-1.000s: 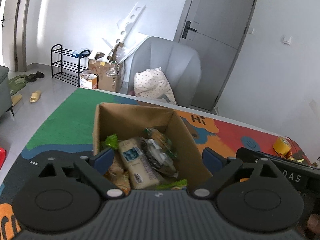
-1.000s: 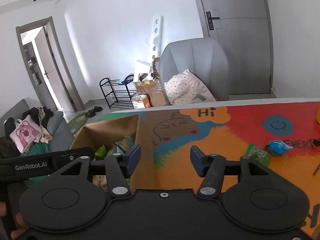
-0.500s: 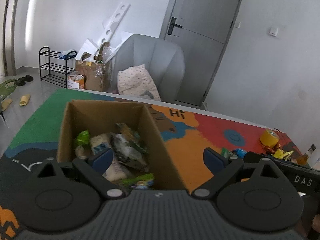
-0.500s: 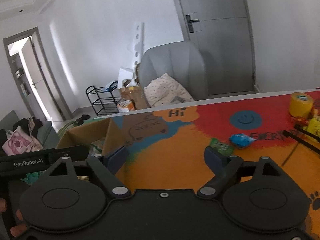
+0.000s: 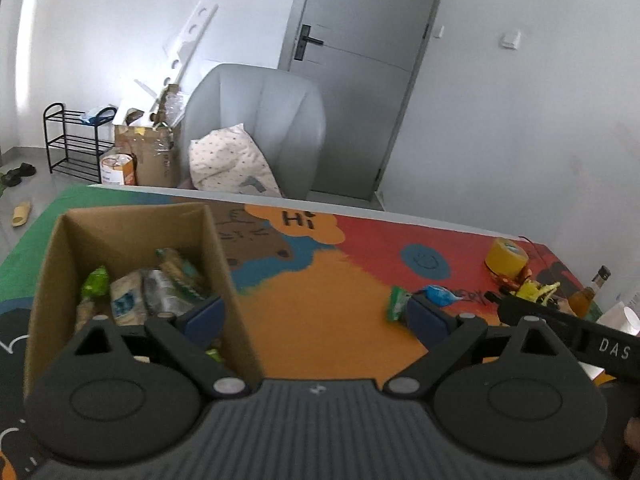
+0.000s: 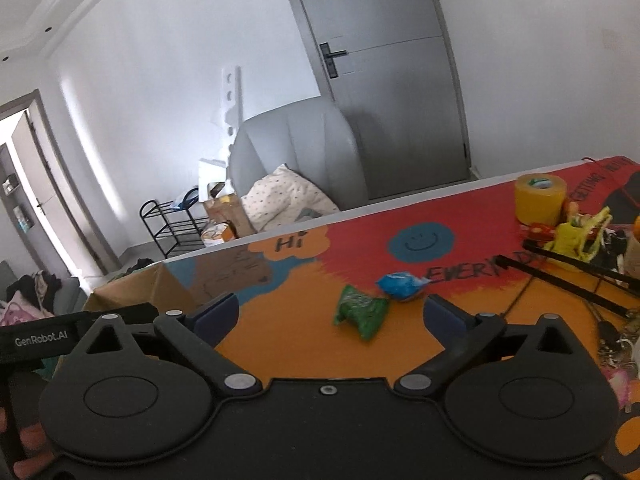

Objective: Organize snacks

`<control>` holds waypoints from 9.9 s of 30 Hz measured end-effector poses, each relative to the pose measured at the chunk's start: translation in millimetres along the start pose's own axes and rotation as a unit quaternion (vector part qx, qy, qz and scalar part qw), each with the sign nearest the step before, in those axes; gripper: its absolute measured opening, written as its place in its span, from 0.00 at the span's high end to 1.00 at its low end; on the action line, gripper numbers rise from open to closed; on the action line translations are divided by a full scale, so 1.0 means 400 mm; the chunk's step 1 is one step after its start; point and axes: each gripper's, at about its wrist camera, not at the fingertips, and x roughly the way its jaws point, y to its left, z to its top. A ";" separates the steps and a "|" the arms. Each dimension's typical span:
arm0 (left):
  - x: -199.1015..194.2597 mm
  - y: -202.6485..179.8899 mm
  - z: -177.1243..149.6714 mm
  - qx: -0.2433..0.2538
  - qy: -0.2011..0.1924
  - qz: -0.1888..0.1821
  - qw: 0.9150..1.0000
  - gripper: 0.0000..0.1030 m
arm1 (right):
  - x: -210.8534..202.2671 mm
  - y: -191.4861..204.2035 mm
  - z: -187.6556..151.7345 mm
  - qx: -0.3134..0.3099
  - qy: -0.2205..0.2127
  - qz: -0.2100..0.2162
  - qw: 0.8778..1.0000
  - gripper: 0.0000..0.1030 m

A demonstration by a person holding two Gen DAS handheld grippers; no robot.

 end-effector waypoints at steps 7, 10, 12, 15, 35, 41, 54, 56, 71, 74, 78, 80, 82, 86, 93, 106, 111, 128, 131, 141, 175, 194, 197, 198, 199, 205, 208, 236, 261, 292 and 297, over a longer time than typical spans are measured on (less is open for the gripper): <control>0.031 -0.041 0.002 0.005 0.001 -0.008 1.000 0.06 | 0.007 -0.064 0.000 0.014 0.000 -0.009 1.000 0.02; 0.054 -0.070 0.003 0.010 0.006 -0.012 1.000 0.06 | 0.016 -0.086 0.001 0.019 0.000 -0.013 1.000 0.02; 0.071 -0.086 0.003 0.012 0.009 -0.014 1.000 0.06 | 0.022 -0.099 0.003 0.022 0.000 -0.015 1.000 0.02; 0.096 -0.108 0.003 0.018 0.012 -0.014 1.000 0.06 | 0.035 -0.119 0.006 0.026 0.002 -0.016 1.000 0.04; 0.332 -0.223 -0.006 0.030 0.059 -0.018 0.998 0.12 | 0.163 -0.254 0.023 0.068 0.034 -0.008 0.997 0.19; 0.406 -0.248 -0.021 0.041 0.077 -0.019 0.996 0.16 | 0.212 -0.280 0.022 0.080 0.048 -0.007 0.996 0.19; 0.500 -0.245 -0.051 0.039 0.107 -0.017 0.993 0.56 | 0.307 -0.276 0.022 0.092 0.068 0.009 0.993 0.19; 0.500 -0.235 -0.045 0.035 0.110 -0.015 0.993 0.63 | 0.319 -0.265 0.025 0.090 0.070 0.014 0.993 0.19; 0.430 -0.129 -0.012 0.002 0.088 0.021 0.996 0.65 | 0.412 -0.151 0.018 0.018 0.099 -0.021 0.995 0.24; 0.422 -0.113 -0.013 -0.006 0.090 0.025 0.996 0.65 | 0.399 -0.141 0.012 0.001 0.098 -0.020 0.995 0.52; 0.400 -0.104 -0.017 -0.010 0.087 0.016 0.996 0.65 | 0.366 -0.134 0.013 0.000 0.096 -0.019 0.995 0.62; 0.385 -0.105 -0.016 -0.011 0.084 0.008 0.996 0.65 | 0.346 -0.129 0.012 0.002 0.090 -0.016 0.996 0.63; 0.367 -0.105 -0.014 -0.008 0.078 0.002 0.997 0.65 | 0.324 -0.120 0.010 -0.001 0.083 -0.013 0.996 0.64; 0.330 -0.099 -0.008 -0.008 0.069 -0.005 0.998 0.65 | 0.279 -0.089 0.013 -0.006 0.066 -0.009 0.998 0.64; 0.251 -0.080 0.024 -0.002 0.040 -0.016 0.999 0.65 | 0.206 -0.028 0.029 -0.014 0.039 -0.001 0.999 0.64; 0.124 0.001 0.060 -0.004 0.015 -0.020 1.000 0.65 | 0.126 0.116 0.049 -0.032 0.014 0.037 0.999 0.64; 0.080 0.055 0.068 -0.011 0.005 -0.005 1.000 0.65 | 0.123 0.176 0.048 -0.046 0.012 0.055 0.997 0.64; -0.006 0.244 0.073 -0.049 -0.006 0.052 0.997 0.64 | 0.130 0.362 0.031 -0.087 0.017 0.106 0.990 0.64; 0.000 0.272 0.071 -0.059 -0.002 0.059 0.997 0.61 | 0.132 0.388 0.029 -0.095 0.020 0.115 0.989 0.64; -0.034 0.338 0.063 -0.084 -0.008 0.075 0.994 0.39 | 0.132 0.456 0.018 -0.109 0.030 0.136 0.984 0.63; -0.110 0.279 0.028 -0.026 0.008 0.059 0.998 0.00 | 0.009 0.339 -0.008 -0.078 0.011 0.079 0.994 0.12; -0.170 0.151 -0.044 0.031 0.007 0.024 0.999 0.00 | -0.113 0.231 -0.088 -0.043 -0.001 0.023 0.999 0.00; -0.192 0.147 -0.070 0.036 0.007 0.024 0.999 0.00 | -0.135 0.232 -0.114 -0.045 -0.003 0.020 0.999 0.00; -0.199 0.146 -0.079 0.036 0.008 0.023 0.999 0.00 | -0.142 0.230 -0.123 -0.045 -0.003 0.015 0.999 0.00; -0.207 0.146 -0.089 0.037 0.009 0.024 0.999 0.00 | -0.148 0.227 -0.130 -0.043 -0.002 0.012 0.999 0.00; -0.240 0.137 -0.142 0.049 0.012 0.027 0.998 0.00 | -0.194 0.220 -0.172 -0.042 0.000 0.005 0.999 0.00; -0.256 0.136 -0.159 0.050 0.014 0.025 0.998 0.00 | -0.221 0.225 -0.174 -0.048 -0.006 -0.004 0.999 0.00; -0.437 0.132 -0.190 0.062 -0.026 0.020 0.998 0.00 | -0.393 0.246 -0.185 -0.069 -0.029 -0.012 0.997 0.00; -0.385 0.100 -0.203 0.064 -0.006 0.010 0.998 0.00 | -0.358 0.236 -0.199 -0.072 0.000 -0.021 0.997 0.00; -0.359 0.056 -0.236 0.075 -0.001 0.028 0.997 0.00 | -0.341 0.215 -0.210 -0.068 0.011 -0.027 0.997 0.00; -0.374 0.060 -0.228 0.079 -0.005 0.029 0.996 0.00 | -0.336 0.216 -0.211 -0.065 0.012 -0.025 0.997 0.00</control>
